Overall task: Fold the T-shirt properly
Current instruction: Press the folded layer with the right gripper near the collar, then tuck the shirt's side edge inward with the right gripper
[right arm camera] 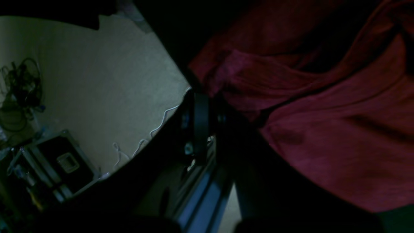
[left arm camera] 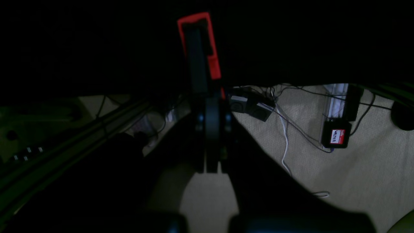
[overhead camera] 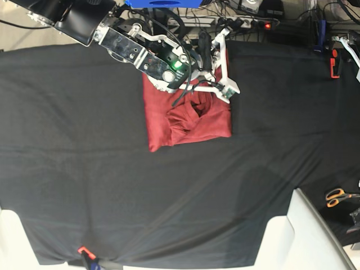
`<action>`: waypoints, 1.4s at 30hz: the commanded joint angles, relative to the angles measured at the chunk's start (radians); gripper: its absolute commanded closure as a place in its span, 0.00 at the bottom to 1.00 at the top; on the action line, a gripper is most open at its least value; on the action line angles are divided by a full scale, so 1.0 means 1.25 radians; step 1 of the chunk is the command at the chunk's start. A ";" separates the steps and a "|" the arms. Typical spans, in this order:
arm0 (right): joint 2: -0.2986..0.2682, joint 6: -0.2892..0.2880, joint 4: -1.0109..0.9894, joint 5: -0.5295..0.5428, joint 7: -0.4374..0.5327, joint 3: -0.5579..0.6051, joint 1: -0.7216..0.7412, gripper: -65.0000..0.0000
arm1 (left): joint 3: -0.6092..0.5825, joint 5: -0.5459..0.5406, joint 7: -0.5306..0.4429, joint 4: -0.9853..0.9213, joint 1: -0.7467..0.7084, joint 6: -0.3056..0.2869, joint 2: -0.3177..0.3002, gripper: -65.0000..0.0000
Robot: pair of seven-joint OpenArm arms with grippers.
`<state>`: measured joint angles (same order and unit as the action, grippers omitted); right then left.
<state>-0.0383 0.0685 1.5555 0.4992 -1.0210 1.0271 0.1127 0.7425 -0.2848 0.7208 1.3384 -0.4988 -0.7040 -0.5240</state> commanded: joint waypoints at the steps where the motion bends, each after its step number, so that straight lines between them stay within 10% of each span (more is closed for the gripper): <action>1: 0.012 -0.004 0.011 0.008 0.009 -0.001 0.016 0.99 | 0.007 -0.001 -0.010 0.009 -0.003 0.005 -0.021 1.00; 20: 0.061 -0.004 -0.063 0.005 -0.018 0.000 0.037 0.98 | 0.007 -0.001 -0.010 0.009 -0.007 0.005 -0.020 1.00; 29: 0.062 -0.006 -0.057 0.005 -0.018 0.000 0.037 0.47 | 0.007 -0.001 -0.010 0.009 -0.003 0.005 -0.021 1.00; 37: 0.058 -0.047 0.001 0.009 -0.020 0.049 0.069 0.44 | 0.007 -0.001 -0.010 0.009 -0.002 0.005 -0.022 1.00; 42: 0.003 -0.046 0.169 0.010 -0.042 -0.155 -0.001 0.44 | 0.007 -0.001 -0.010 0.009 -0.003 0.005 -0.022 1.00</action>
<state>-0.0311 0.0082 1.7634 0.5152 -1.0710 0.8253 0.0990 0.7425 -0.2848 0.7197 1.3380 -0.4995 -0.7036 -0.5247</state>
